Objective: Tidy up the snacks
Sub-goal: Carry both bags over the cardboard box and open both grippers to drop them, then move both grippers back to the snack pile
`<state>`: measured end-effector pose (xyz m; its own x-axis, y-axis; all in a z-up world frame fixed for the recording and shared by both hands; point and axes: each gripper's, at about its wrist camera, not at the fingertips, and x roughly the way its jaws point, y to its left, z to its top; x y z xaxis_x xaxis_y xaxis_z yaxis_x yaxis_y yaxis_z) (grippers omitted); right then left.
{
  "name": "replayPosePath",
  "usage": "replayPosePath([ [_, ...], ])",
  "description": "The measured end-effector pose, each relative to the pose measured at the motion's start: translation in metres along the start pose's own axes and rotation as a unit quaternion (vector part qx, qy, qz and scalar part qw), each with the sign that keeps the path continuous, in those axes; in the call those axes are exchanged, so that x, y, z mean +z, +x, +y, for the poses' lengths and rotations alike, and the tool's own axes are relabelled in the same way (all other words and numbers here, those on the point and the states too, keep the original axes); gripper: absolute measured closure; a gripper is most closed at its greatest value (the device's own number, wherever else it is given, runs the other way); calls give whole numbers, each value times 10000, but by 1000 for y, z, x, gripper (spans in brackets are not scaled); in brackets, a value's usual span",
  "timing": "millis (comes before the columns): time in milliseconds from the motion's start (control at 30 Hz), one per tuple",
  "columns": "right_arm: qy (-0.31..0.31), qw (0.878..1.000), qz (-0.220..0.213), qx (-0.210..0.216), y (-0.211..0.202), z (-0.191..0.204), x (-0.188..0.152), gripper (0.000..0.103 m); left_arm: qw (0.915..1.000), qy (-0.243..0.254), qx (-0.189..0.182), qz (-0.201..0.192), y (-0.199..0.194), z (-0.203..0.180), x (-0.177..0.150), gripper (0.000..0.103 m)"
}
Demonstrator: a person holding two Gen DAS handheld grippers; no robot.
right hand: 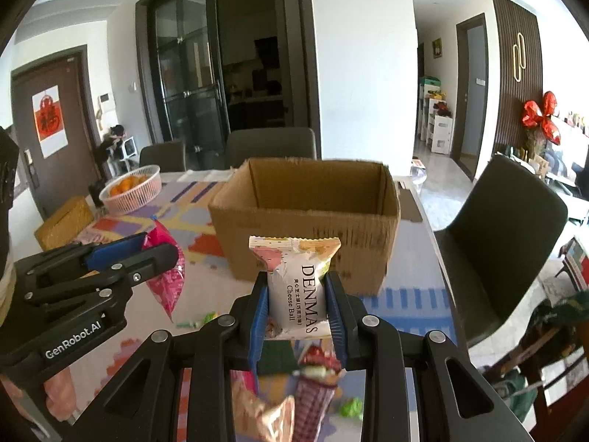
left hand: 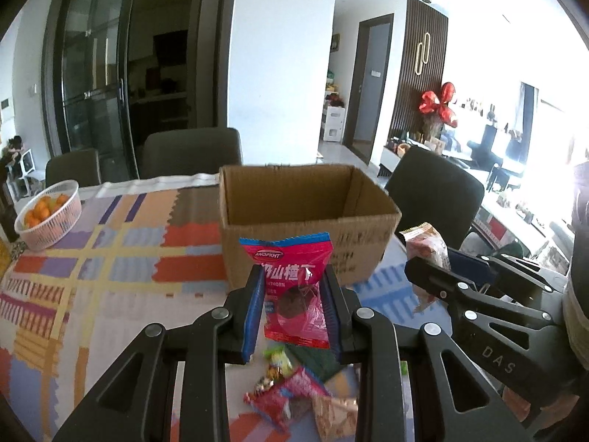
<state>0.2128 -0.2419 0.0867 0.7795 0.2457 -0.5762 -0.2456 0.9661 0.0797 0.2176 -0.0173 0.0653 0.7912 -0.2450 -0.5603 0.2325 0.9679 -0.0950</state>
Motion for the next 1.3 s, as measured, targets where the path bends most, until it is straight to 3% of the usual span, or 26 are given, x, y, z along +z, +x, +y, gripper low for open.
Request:
replayPosePath([
  [500, -32, 9996, 0, -267, 54, -19, 83, 72, 9994, 323, 92, 99, 56, 5, 73, 74],
  [933, -34, 9982, 521, -293, 106, -34, 110, 72, 9956, 165, -34, 923, 133, 11, 104, 72],
  [1000, 47, 9974, 621, -361, 115, -38, 111, 70, 9946, 101, 17, 1030, 141, 15, 102, 56],
  [1100, 184, 9963, 717, -432, 122, -45, 110, 49, 9945, 115, 79, 1040, 138, 18, 96, 51],
  [1200, 177, 9960, 692, -536, 117, -49, 106, 48, 9948, 245, 243, 960, 124, 15, 88, 43],
  [1300, 145, 9964, 647, -529, 106, -48, 97, 47, 9947, 344, 348, 900, 110, 11, 81, 43],
])
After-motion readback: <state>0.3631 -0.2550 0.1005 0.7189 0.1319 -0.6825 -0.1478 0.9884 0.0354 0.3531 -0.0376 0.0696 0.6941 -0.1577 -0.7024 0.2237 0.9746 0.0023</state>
